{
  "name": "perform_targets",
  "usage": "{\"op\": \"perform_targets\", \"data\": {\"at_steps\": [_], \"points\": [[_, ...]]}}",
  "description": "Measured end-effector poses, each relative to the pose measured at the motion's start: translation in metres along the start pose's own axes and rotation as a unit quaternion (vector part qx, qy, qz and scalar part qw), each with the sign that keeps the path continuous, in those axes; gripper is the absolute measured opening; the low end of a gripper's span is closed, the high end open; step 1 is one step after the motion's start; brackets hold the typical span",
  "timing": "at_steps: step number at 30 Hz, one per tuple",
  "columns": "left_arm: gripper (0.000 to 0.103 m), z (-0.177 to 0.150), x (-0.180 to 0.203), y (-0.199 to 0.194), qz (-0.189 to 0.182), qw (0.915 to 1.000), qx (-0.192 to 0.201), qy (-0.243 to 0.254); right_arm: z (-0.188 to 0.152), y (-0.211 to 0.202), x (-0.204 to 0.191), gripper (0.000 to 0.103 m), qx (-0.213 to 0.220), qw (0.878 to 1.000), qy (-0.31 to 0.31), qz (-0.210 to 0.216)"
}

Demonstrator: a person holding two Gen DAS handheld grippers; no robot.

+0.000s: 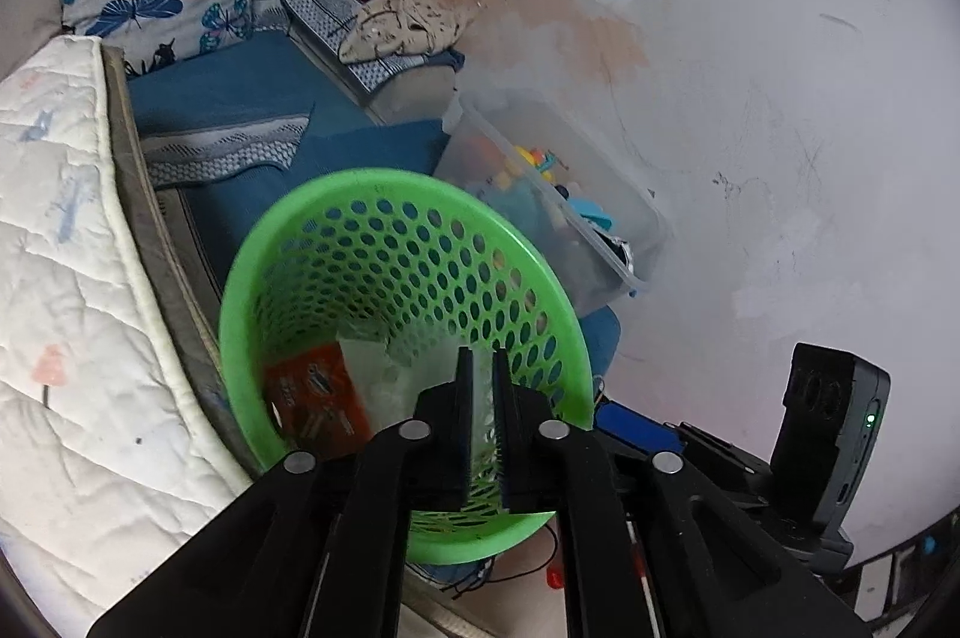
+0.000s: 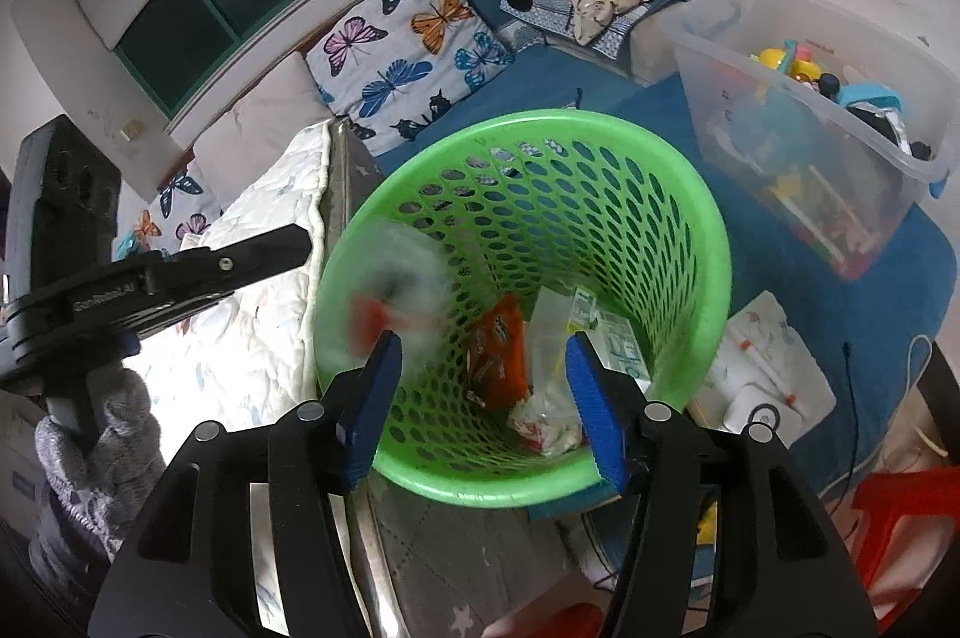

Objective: Collect trash
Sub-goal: 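Drop the rectangular clear box into the basket while the left gripper drops the round container, then move both grippers back toward the clear dome lid on the bed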

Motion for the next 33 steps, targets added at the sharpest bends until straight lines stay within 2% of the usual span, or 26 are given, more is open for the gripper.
{"op": "perform_targets", "data": {"at_steps": [2,3,4,13,18,25,33], "points": [[0.02,-0.005,0.0,0.0,0.001,1.0,-0.002,0.001,-0.003,-0.001,0.0,0.058,-0.001,1.0,0.0,0.002],[0.036,-0.005,0.0,-0.001,0.003,1.0,0.0,0.001,-0.004,-0.002,-0.001,0.058,-0.002,1.0,-0.001,0.003],[0.044,-0.007,-0.001,-0.004,0.007,1.0,0.004,0.001,-0.005,-0.002,-0.003,0.06,-0.002,1.0,-0.004,0.003],[0.046,-0.022,-0.036,-0.037,0.047,0.9985,0.024,-0.012,-0.011,0.008,-0.027,0.068,-0.012,0.999,-0.037,0.019],[0.049,-0.033,-0.07,-0.061,0.091,0.9947,0.04,-0.027,-0.013,0.022,-0.049,0.073,-0.024,0.998,-0.059,0.031],[0.052,-0.049,-0.123,-0.097,0.155,0.9847,0.062,-0.051,-0.017,0.047,-0.085,0.078,-0.044,0.994,-0.089,0.049],[0.058,-0.063,-0.189,-0.133,0.225,0.9679,0.073,-0.085,-0.023,0.087,-0.133,0.079,-0.076,0.985,-0.136,0.074]]}}
Point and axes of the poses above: each gripper's, at about its wrist camera, not at the fingertips, and y roughly the way its jaws point, x to its right, z to its top, the point moved 2 cm from there along y, roughly the way its jaws point, and after that the axes turned 12 degrees about z, right-handed, at the moved point
